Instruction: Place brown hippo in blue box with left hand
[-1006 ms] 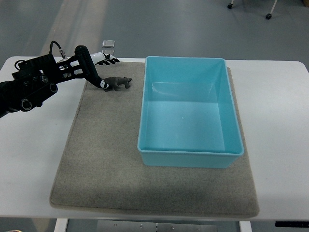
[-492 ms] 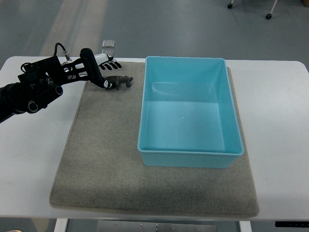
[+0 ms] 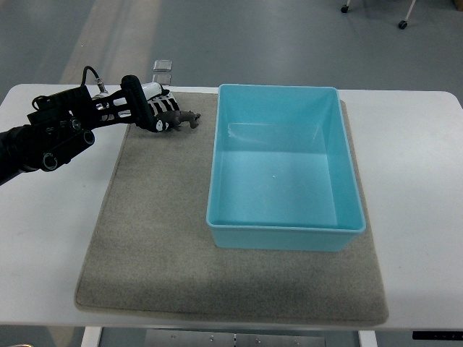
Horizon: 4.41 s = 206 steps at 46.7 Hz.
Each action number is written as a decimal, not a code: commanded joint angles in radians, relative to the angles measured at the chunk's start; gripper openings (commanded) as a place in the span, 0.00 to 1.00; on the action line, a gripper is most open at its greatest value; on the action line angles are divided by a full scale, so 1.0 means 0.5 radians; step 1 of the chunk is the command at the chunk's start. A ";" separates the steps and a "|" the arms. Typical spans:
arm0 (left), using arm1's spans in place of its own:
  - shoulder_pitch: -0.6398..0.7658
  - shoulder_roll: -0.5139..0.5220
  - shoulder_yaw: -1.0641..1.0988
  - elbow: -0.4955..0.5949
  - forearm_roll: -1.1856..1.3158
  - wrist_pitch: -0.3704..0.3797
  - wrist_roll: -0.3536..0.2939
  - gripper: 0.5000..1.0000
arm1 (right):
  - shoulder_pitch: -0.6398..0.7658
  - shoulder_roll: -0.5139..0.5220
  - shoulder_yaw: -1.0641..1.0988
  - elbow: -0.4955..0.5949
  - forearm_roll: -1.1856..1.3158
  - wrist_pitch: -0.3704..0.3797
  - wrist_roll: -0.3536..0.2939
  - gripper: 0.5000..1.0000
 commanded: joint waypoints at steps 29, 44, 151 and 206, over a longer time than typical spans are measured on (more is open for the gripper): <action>-0.110 0.034 -0.034 -0.022 -0.022 0.000 -0.006 0.00 | 0.000 0.000 0.000 0.000 0.000 0.000 0.000 0.87; -0.341 0.034 -0.043 -0.098 -0.043 -0.003 -0.012 0.00 | 0.000 0.000 0.000 0.000 0.000 0.000 0.000 0.87; -0.068 -0.402 0.114 -0.663 0.098 0.172 -0.031 0.99 | 0.000 0.000 0.000 0.000 0.000 0.000 0.000 0.88; 0.451 -0.285 -1.457 -0.347 -1.792 0.114 -0.068 1.00 | 0.000 0.000 0.000 0.000 0.000 0.000 0.000 0.87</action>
